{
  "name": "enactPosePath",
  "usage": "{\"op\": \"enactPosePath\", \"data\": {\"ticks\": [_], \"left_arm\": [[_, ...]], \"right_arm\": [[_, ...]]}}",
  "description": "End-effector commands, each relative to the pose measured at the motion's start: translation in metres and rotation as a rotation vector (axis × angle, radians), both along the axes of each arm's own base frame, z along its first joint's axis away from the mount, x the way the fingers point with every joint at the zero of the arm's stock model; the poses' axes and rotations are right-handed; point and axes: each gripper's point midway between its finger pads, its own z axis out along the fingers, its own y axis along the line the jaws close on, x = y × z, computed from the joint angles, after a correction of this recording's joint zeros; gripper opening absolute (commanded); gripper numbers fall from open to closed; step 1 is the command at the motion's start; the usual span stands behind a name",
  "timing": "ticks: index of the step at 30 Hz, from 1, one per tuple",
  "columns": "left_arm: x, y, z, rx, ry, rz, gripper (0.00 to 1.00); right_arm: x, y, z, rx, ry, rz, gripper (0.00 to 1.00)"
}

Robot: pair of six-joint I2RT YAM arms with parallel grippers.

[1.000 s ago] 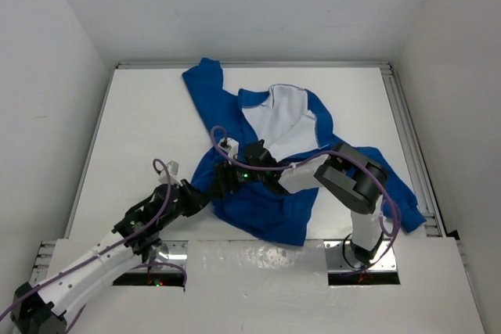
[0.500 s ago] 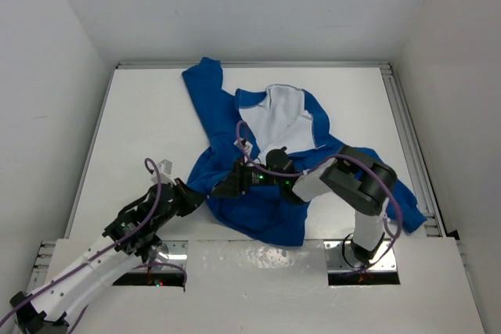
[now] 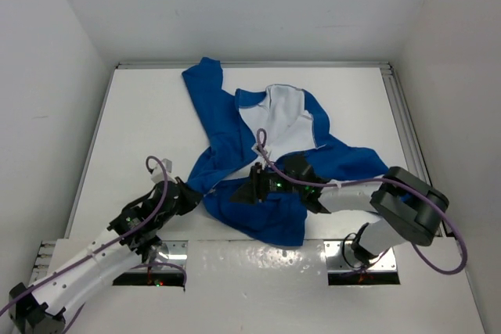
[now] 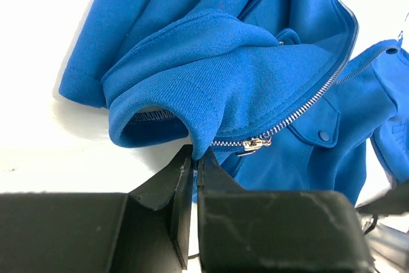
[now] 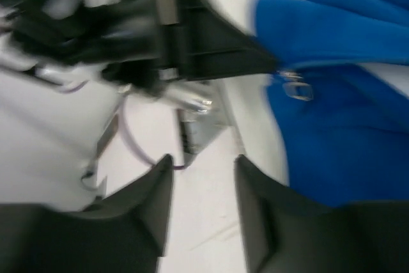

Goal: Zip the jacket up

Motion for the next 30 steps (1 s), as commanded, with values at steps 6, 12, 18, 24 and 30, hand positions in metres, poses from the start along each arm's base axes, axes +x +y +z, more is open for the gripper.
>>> {"op": "enactPosePath", "data": {"ticks": [6,12,18,24,30], "left_arm": [[0.012,-0.003,0.013,-0.016,-0.067,0.015,0.0],[0.011,-0.009,0.016,-0.037,-0.074,-0.011,0.0],[0.008,-0.013,0.02,-0.066,-0.077,-0.036,0.0],[0.006,-0.015,0.024,-0.085,-0.085,-0.049,0.0],[0.004,-0.014,0.022,-0.077,-0.076,-0.048,0.0]], "right_arm": [[0.046,0.025,-0.048,-0.218,-0.058,-0.093,0.02],[0.057,0.051,-0.05,-0.153,-0.09,-0.046,0.31],[0.059,0.061,-0.06,-0.168,-0.13,0.007,0.53],[0.059,0.069,-0.06,-0.129,-0.169,0.051,0.57],[0.053,0.071,-0.049,-0.086,-0.181,0.082,0.55]]}}
